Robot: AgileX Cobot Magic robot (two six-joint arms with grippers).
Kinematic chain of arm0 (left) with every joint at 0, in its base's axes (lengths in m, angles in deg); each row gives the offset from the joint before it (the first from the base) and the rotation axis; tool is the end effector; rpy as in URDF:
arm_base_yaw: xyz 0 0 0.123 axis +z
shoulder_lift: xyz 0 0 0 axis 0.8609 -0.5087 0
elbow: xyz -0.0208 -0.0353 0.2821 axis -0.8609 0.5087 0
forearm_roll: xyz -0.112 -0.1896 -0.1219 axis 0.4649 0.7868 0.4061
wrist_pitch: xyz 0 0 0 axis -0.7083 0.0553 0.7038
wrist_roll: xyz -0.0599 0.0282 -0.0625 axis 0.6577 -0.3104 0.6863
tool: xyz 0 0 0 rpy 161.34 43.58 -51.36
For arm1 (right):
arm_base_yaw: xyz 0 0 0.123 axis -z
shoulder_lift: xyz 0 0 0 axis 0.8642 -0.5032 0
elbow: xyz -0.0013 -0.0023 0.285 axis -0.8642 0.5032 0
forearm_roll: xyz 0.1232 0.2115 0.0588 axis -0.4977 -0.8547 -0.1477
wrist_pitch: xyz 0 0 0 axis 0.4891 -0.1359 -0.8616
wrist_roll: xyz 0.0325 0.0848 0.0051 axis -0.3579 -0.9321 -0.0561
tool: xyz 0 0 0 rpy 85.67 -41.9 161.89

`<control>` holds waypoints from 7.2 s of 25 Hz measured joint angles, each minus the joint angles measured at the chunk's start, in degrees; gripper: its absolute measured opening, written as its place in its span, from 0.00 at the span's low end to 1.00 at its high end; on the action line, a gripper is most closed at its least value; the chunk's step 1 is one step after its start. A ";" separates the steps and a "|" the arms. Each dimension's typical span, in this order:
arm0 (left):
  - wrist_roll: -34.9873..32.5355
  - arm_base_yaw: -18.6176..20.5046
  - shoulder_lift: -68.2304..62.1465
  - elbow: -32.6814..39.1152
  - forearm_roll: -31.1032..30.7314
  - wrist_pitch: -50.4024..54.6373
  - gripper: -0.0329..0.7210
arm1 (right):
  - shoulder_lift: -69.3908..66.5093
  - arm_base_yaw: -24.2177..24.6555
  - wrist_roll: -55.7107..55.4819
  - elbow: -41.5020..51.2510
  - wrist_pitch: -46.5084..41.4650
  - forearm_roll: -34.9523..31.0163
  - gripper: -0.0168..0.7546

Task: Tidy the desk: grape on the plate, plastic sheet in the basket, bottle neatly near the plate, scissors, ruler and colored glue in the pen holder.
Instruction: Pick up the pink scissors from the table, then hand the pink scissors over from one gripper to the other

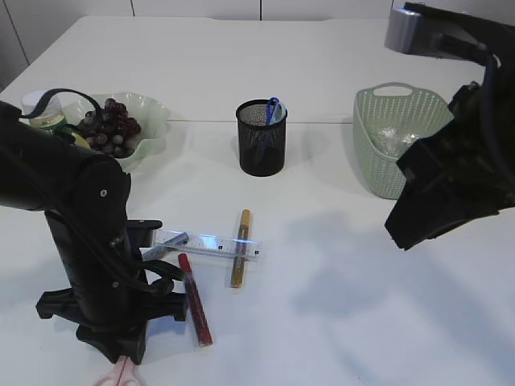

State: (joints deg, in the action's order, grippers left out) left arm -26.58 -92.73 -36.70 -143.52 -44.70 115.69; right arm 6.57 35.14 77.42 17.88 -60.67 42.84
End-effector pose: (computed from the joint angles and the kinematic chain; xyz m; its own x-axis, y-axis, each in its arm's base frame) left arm 0.2544 -0.1750 0.1076 -0.9941 -0.0176 0.1067 -0.0191 0.9997 -0.0124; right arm 0.2085 0.1245 0.3321 -0.8765 -0.3877 -0.2853 -0.4631 0.8408 0.2803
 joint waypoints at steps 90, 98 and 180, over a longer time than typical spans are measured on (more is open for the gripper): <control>0.00 0.00 27.14 0.40 -1.96 1.88 0.23 | -4.90 0.00 9.47 0.00 19.74 -30.88 0.38; 0.13 0.00 30.29 0.40 -1.17 1.88 0.23 | -4.90 0.00 15.08 0.00 21.04 -38.00 0.38; -14.14 -0.27 34.72 -5.68 15.55 -2.84 0.23 | -16.91 0.00 38.01 -2.60 22.29 -61.48 0.51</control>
State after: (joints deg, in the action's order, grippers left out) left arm -40.72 -92.99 -1.98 -149.20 -29.15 112.85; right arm -10.34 35.14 115.43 15.28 -38.38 -18.63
